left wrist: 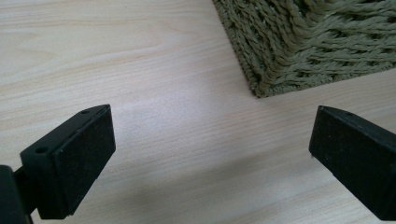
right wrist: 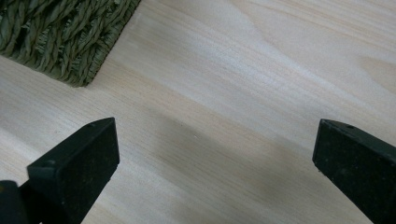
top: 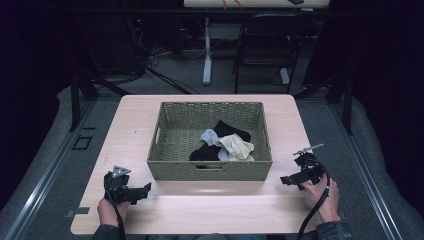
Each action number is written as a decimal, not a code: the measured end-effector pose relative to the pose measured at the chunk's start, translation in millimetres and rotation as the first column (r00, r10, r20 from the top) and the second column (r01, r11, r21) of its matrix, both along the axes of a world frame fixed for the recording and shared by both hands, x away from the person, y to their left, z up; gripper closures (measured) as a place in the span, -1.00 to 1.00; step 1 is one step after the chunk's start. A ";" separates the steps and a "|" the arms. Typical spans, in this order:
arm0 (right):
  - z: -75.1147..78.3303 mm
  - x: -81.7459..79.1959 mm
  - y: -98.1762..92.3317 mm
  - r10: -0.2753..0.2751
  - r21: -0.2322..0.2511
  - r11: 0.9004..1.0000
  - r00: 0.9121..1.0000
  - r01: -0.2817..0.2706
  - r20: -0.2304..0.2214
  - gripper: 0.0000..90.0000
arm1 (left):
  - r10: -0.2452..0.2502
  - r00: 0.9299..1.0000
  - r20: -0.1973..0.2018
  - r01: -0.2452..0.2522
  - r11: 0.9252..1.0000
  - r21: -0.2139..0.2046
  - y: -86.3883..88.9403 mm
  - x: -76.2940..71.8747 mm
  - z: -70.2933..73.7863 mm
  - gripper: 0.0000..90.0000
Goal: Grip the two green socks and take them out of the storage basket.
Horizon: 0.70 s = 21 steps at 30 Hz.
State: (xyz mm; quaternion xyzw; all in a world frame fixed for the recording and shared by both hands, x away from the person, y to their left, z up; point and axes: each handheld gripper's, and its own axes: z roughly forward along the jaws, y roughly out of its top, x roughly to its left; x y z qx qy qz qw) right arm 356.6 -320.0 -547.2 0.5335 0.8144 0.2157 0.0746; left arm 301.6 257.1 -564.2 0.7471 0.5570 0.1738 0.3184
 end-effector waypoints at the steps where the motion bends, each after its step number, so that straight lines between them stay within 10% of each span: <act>1: -0.2 0.2 0.1 0.003 0.000 1.000 1.000 -0.003 0.001 -1.00 | 0.001 1.000 0.001 -0.001 1.000 0.001 0.2 0.2 0.0 -0.99; 10: 2.8 -0.8 1.4 0.077 0.013 0.997 0.995 -0.078 0.060 -1.00 | 0.005 1.000 0.009 -0.005 1.000 0.004 0.4 -1.2 0.7 -0.99; 21: 10.9 2.8 2.3 0.074 0.002 0.997 0.997 -0.074 0.016 -0.96 | 0.013 1.000 0.001 -0.013 1.000 -0.003 1.8 -0.5 -1.7 -0.99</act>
